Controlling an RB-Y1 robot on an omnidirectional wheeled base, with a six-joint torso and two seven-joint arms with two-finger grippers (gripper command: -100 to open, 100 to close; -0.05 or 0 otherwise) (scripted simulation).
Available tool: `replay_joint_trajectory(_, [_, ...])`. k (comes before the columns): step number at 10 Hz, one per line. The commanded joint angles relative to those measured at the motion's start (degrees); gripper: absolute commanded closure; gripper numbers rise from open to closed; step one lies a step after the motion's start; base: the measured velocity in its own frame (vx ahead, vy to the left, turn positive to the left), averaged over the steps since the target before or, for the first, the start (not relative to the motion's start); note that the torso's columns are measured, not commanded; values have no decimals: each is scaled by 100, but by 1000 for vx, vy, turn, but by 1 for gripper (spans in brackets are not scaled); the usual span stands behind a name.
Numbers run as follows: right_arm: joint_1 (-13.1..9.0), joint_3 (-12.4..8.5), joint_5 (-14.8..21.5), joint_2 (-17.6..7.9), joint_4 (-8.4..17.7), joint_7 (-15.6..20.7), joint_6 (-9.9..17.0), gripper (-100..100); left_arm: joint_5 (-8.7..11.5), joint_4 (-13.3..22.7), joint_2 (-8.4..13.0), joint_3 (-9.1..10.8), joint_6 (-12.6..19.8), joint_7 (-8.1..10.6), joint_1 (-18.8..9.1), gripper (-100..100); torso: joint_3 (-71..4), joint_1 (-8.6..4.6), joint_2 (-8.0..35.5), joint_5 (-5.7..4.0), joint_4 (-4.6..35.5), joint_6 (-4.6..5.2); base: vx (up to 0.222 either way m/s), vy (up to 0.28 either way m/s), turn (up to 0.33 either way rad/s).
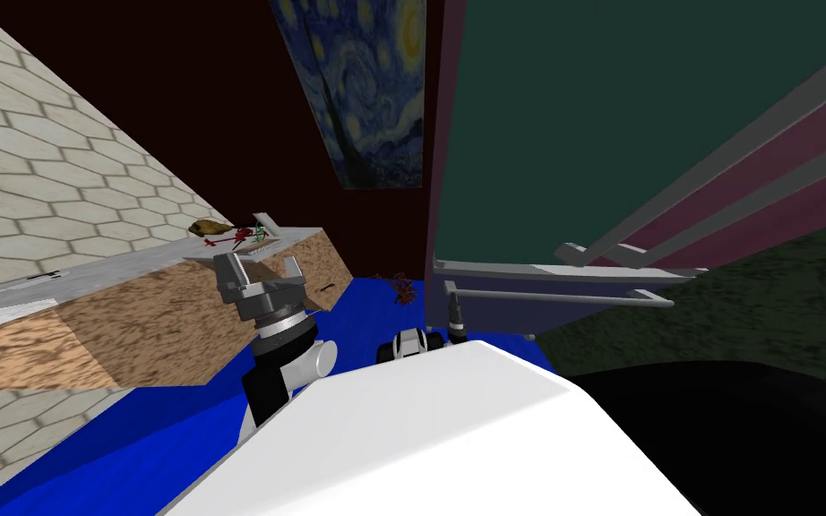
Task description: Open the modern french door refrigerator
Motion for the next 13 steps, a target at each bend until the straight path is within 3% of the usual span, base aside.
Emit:
replay_joint_trajectory(1, [-251, -80, -4, 51, -60, 135, 284, -100, 0, 0, 0, 0, 0, 0, 0, 0, -4, 0, -6, -2, -5, 1, -58, -37, 6])
replay_joint_trajectory(3, [-474, -154, -1, 88, -206, 296, 610, -100, 0, 0, 0, 0, 0, 0, 0, 0, 0, 3, -2, -3, -8, 6, -63, -39, -17])
replay_joint_trajectory(4, [-389, -124, -2, 95, -103, 223, 472, -100, 0, 0, 0, 0, 0, 0, 0, 0, -3, 6, -10, 2, 3, -4, -35, -14, -2])
replay_joint_trajectory(5, [-251, -80, -4, 51, -60, 135, 284, 100, 0, 0, 0, 0, 0, 0, 1, 0, -7, 15, -14, 2, -6, 2, 57, 31, 24])
replay_joint_trajectory(9, [-83, -24, -6, 24, 49, 15, 40, 100, 0, 0, 0, 0, 0, 0, 1, 0, -14, -10, -54, -40, -65, -12, 50, 21, 2])
replay_joint_trajectory(10, [28, 13, -7, 5, 122, -66, -123, 100, 0, -1, 0, 0, 0, 0, 1, 0, -14, -16, -49, -40, -62, -5, 47, 26, 4])
replay_joint_trajectory(12, [-68, -24, -15, -3, 108, -73, -185, 100, 0, 0, 0, 0, 0, 0, 1, 0, -16, -19, -64, -51, -76, -11, 19, 15, -13])
replay_joint_trajectory(13, [-158, -48, -11, 16, 71, -34, -55, 100, 0, -1, 0, 0, 0, 0, 1, 0, -16, -23, -54, -42, -61, -7, -92, 4, -43])
